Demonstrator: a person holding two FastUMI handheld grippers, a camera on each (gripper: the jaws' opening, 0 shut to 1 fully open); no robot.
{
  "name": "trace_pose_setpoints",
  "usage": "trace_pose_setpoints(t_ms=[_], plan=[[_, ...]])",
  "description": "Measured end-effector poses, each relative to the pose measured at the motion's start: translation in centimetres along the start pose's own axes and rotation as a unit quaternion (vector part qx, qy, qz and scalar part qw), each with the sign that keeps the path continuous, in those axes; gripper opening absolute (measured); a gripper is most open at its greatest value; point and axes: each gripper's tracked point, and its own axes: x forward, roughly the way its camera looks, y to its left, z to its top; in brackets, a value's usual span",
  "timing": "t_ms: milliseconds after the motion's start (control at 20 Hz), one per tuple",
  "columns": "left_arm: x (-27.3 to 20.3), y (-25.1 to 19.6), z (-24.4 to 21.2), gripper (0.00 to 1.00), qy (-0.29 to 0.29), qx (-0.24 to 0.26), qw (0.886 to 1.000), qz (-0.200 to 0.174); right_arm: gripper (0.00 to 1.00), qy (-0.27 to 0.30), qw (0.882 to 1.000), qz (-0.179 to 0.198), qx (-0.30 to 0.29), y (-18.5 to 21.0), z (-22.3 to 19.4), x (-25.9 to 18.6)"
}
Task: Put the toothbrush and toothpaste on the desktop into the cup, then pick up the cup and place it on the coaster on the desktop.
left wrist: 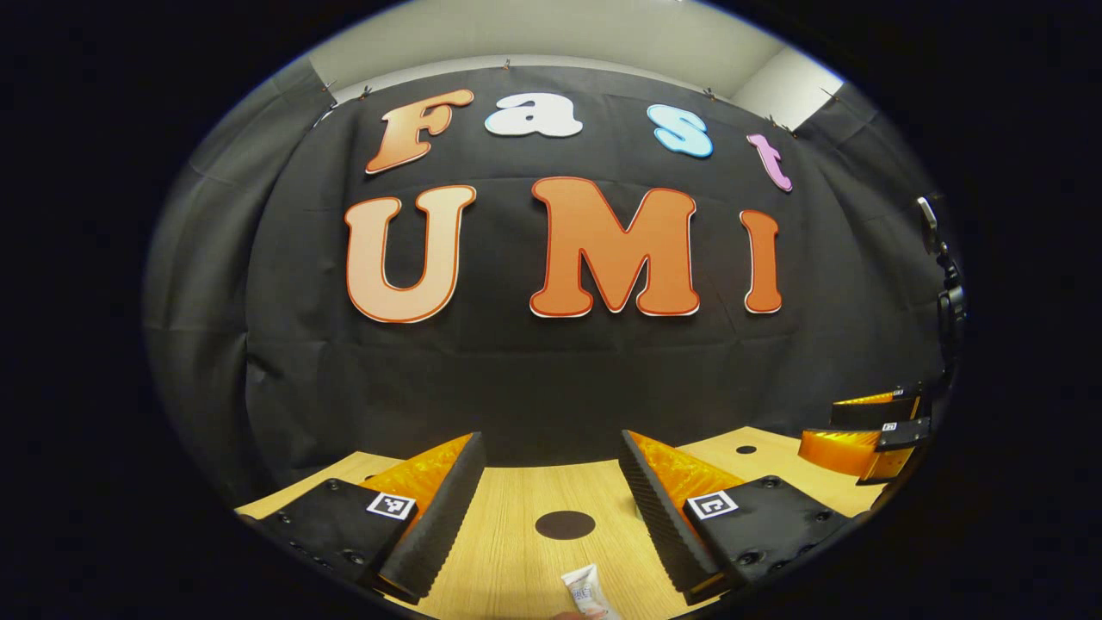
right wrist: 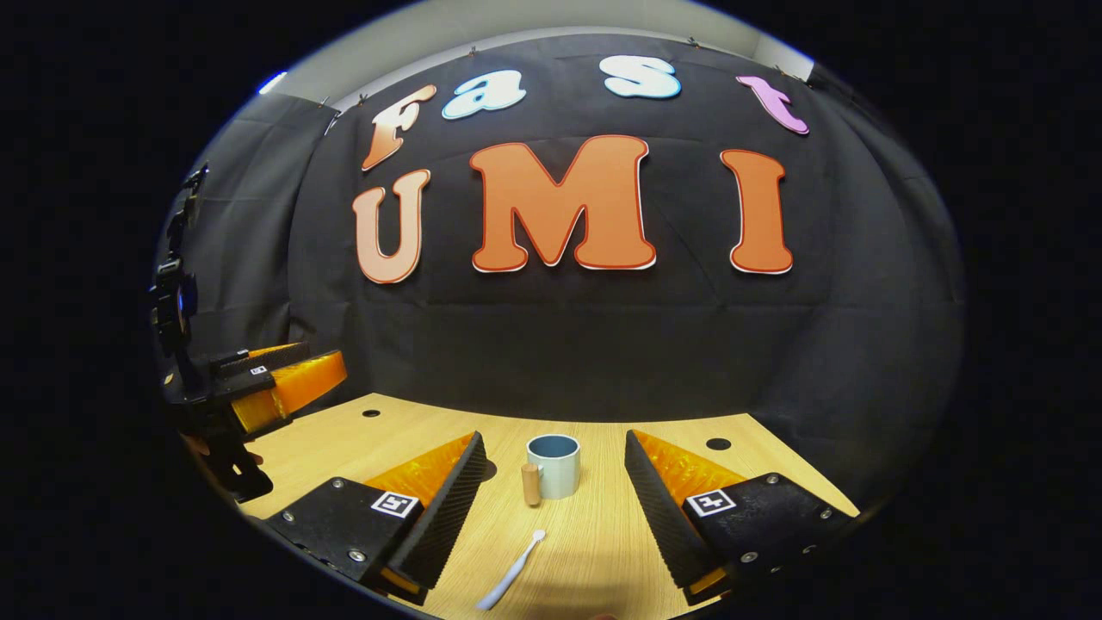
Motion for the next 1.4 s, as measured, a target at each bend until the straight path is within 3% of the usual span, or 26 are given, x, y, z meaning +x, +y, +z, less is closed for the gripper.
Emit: trace_pose_setpoints(t_ms=[350, 750, 1100, 1300, 1400], plan=[[0.5, -1.0, -3.5, 0.99, 0.072, 0.008, 0.997, -0.022, 0.97, 0.051, 0.999, 0.014, -0.011, 0.6, -0.6, 0.2], [0.4, -2.6, -9.4, 0.99, 0.195, 0.017, 0.979, -0.055, 0.96, 0.154, 0.988, 0.030, 0.007, 1.3, -3.9, 0.4], [-0.9, -4.6, -15.1, 0.99, 0.320, 0.002, 0.942, -0.099, 0.93, 0.294, 0.953, 0.055, 0.052, 2.8, -9.1, 0.8], [-1.4, -4.5, -17.8, 1.00, 0.372, -0.005, 0.923, -0.103, 0.92, 0.349, 0.934, 0.061, 0.047, 3.3, -10.8, 0.5], [-2.5, -4.7, -19.0, 0.99, 0.408, -0.017, 0.906, -0.111, 0.92, 0.372, 0.925, 0.060, 0.054, 3.5, -11.4, 0.5]])
